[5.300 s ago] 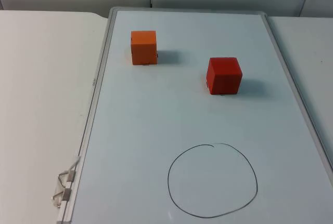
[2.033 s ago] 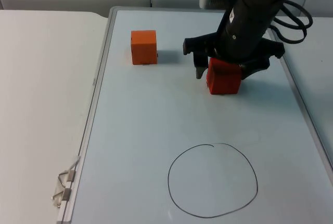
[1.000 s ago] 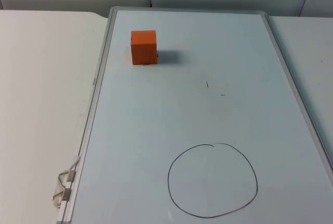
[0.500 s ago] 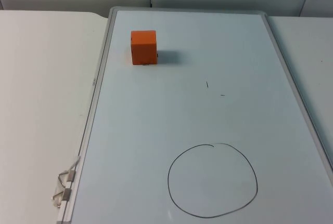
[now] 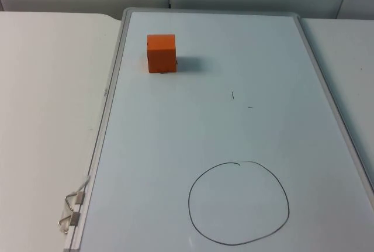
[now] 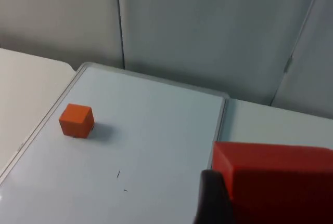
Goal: Pick up one cube with the left hand and another cube with the right hand. First place the cube in the right hand at the target position, then stack the cube in the left hand on top.
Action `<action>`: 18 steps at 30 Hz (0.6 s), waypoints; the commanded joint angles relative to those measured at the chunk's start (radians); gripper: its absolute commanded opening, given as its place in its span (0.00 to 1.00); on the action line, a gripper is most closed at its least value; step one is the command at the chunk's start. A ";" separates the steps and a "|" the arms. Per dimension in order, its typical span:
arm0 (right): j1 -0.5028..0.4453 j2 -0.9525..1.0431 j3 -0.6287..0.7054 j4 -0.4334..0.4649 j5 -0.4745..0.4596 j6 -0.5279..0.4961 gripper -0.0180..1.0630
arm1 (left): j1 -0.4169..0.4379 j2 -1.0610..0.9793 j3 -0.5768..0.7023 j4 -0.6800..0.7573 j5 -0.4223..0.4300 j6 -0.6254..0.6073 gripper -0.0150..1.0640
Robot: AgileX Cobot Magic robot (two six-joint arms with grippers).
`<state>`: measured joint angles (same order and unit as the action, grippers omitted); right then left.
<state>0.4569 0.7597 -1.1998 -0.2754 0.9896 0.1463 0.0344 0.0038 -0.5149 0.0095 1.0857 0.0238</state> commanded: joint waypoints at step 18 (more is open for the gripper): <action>0.012 -0.036 0.072 0.200 -0.132 -0.225 0.01 | 0.004 -0.004 0.001 0.016 -0.009 -0.005 0.99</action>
<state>0.4655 0.7299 -1.1331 -0.0807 0.8668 -0.0653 0.0344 0.0038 -0.5149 0.0220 1.0857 0.0238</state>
